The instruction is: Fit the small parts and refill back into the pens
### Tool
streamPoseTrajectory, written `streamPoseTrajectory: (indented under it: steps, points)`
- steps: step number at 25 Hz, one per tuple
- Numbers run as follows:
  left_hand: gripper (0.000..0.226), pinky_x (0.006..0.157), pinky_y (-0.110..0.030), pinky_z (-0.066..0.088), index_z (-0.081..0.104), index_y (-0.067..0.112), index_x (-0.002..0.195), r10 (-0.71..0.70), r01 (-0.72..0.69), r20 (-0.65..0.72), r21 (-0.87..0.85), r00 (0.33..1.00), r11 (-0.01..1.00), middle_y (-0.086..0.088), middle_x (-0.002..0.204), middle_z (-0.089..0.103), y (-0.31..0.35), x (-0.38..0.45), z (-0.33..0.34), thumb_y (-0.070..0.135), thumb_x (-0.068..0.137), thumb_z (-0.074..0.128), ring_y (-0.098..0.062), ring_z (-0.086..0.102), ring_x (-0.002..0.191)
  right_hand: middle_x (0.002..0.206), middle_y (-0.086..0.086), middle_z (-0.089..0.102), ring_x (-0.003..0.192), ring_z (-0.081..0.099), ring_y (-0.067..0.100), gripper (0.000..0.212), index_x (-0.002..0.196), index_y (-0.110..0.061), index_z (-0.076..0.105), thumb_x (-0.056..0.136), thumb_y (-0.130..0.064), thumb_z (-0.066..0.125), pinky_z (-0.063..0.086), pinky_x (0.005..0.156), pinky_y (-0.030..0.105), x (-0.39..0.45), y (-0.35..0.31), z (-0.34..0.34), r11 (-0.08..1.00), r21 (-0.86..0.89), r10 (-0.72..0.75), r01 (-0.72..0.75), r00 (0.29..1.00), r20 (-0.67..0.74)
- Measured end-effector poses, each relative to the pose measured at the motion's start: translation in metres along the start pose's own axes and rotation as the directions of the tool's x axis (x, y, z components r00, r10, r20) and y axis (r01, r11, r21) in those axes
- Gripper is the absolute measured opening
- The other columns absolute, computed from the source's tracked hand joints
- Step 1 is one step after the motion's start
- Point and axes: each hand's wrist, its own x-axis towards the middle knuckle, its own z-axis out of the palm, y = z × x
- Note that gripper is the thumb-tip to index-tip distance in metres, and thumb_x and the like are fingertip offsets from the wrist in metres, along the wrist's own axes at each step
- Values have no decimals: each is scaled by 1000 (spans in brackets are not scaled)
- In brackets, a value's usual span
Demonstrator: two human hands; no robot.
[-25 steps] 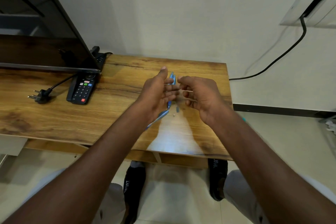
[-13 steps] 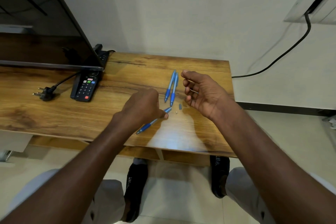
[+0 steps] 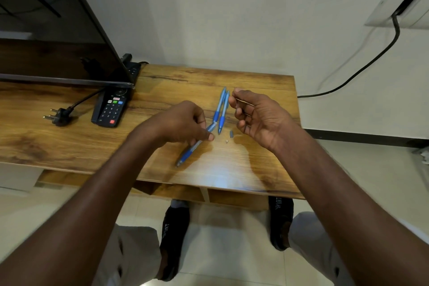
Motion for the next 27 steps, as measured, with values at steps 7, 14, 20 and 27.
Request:
streamPoseTrajectory:
  steps: [7, 14, 20, 27]
  points:
    - [40, 66, -32, 52, 67, -3, 103, 110, -131, -90, -280, 990, 951, -19, 91, 79, 3, 8, 1, 26, 84, 86, -16, 72, 73, 101, -3, 82, 76, 66, 5, 19, 111, -19, 75, 94, -11, 75, 45, 65, 22, -2, -3, -3, 999, 38, -19, 18, 999, 29]
    - [38, 55, -22, 51, 66, -3, 107, 132, -186, -163, -384, 978, 904, -18, 90, 79, 6, 15, 8, 19, 84, 87, -12, 71, 65, 103, 3, 83, 83, 74, 11, 28, 116, -14, 73, 90, -5, 79, 49, 67, 24, -6, -13, -8, 986, 30, -161, 163, 986, -48]
    - [24, 61, -27, 53, 75, 11, 108, 219, -255, -135, -400, 966, 880, -20, 92, 78, 17, 20, 16, 15, 86, 84, -15, 70, 71, 108, 2, 82, 90, 75, 15, 27, 112, -20, 73, 89, -8, 80, 48, 69, 27, -7, -18, -9, 968, 69, -239, 243, 970, -51]
    - [23, 67, -34, 54, 77, 20, 115, 262, -301, -149, -443, 954, 845, -24, 99, 75, 25, 22, 20, 13, 93, 77, -16, 71, 78, 107, 3, 81, 99, 78, 21, 34, 123, -17, 67, 92, -5, 75, 54, 68, 25, -8, -21, -10, 938, 221, -271, 269, 962, -21]
